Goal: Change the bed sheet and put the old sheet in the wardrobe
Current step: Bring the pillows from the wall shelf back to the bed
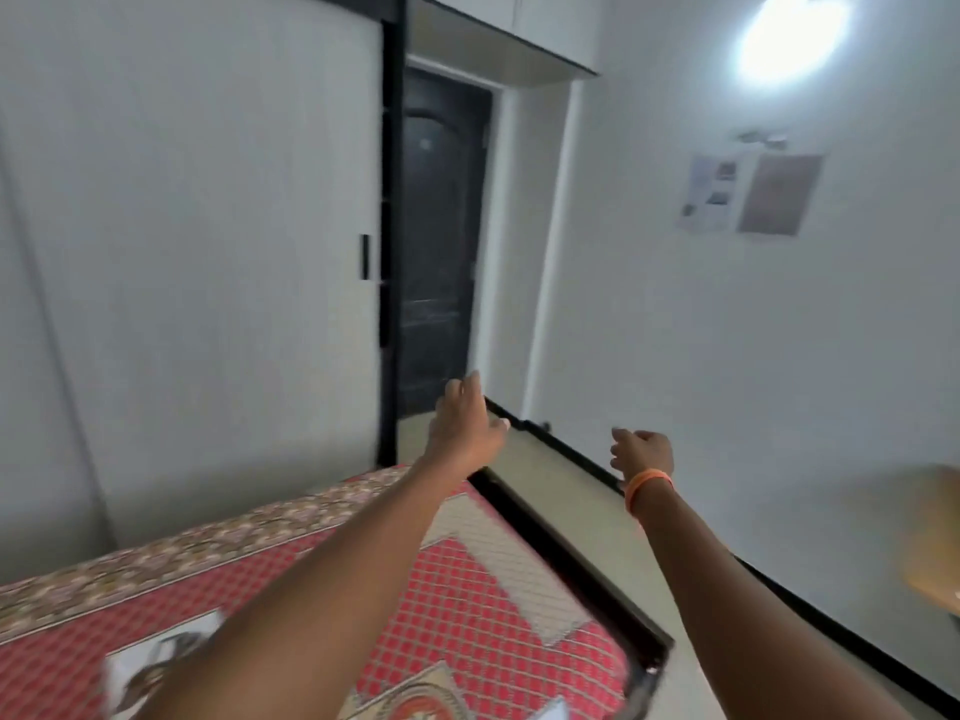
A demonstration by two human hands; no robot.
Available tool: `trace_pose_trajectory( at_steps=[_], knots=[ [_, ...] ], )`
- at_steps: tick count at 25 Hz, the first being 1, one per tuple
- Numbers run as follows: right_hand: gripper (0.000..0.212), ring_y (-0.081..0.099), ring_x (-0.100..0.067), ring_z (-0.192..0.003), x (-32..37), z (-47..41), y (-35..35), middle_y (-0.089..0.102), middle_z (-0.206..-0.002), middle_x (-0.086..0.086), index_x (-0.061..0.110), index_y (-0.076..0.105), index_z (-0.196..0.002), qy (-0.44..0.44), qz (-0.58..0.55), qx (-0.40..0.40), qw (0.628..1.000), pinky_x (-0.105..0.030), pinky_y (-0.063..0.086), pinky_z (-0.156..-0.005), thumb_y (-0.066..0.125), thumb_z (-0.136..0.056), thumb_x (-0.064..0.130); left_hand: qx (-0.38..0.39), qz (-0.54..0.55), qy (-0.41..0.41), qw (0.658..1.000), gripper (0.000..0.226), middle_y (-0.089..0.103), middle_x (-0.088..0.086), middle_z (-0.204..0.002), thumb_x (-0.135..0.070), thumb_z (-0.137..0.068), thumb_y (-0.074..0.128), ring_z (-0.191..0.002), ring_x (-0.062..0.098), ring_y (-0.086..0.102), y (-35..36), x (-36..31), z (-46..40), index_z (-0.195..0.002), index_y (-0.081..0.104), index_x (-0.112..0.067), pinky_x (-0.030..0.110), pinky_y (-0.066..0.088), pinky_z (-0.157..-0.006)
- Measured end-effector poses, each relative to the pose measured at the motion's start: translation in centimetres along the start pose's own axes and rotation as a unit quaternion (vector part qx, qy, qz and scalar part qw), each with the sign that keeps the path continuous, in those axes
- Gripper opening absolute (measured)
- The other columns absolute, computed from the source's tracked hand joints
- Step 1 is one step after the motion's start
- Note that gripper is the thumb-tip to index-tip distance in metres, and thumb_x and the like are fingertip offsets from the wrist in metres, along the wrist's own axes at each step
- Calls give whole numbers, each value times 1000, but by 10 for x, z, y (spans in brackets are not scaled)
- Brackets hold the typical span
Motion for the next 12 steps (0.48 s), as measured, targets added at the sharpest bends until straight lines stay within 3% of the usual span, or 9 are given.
trace_pose_trajectory(
  at_steps=[4, 6, 8, 10, 12],
  knots=[
    [43, 67, -33, -91, 12, -84, -134, 68, -100, -16, 8, 59, -108, 14, -6, -82, 997, -43, 51, -84, 67, -74, 33, 71, 56, 57, 994, 73, 32, 12, -144, -32, -91, 61, -130, 33, 42, 120, -114, -54, -150, 22, -12, 46, 43, -103],
    [48, 67, -32, -92, 4, -131, -195, 69, -102, -17, 9, 59, -108, 17, -5, -130, 991, -45, 50, -87, 66, -69, 37, 114, 72, 87, 987, 76, 29, 11, -147, -34, -92, 60, -133, 32, 38, 187, -168, -83, -152, 18, -13, 44, 40, -105],
    [45, 67, -32, -90, -8, -178, -252, 69, -99, -19, 11, 59, -102, 29, -7, -178, 984, -45, 50, -86, 65, -66, 38, 158, 98, 119, 975, 78, 28, 12, -149, -36, -92, 60, -135, 32, 36, 250, -219, -109, -153, 17, -13, 43, 38, -107],
    [25, 68, -35, -84, -11, -210, -298, 69, -91, -23, 11, 59, -87, 33, -8, -222, 974, -42, 49, -79, 64, -73, 31, 194, 129, 141, 962, 78, 28, 13, -149, -37, -92, 61, -136, 32, 35, 312, -264, -134, -152, 18, -12, 42, 37, -108],
    [20, 64, -30, -76, -6, -233, -338, 65, -82, -18, 6, 62, -87, 35, 2, -269, 962, -44, 51, -78, 63, -80, 25, 238, 157, 145, 947, 78, 29, 14, -149, -37, -92, 62, -136, 32, 37, 367, -304, -155, -152, 19, -11, 40, 37, -108]
  ],
)
Point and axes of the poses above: each hand's wrist, its own z-axis away from the middle knuckle, its own y-axis out of the palm, x = y × z, the point moved 2 cm from there along -z, towards the middle knuckle
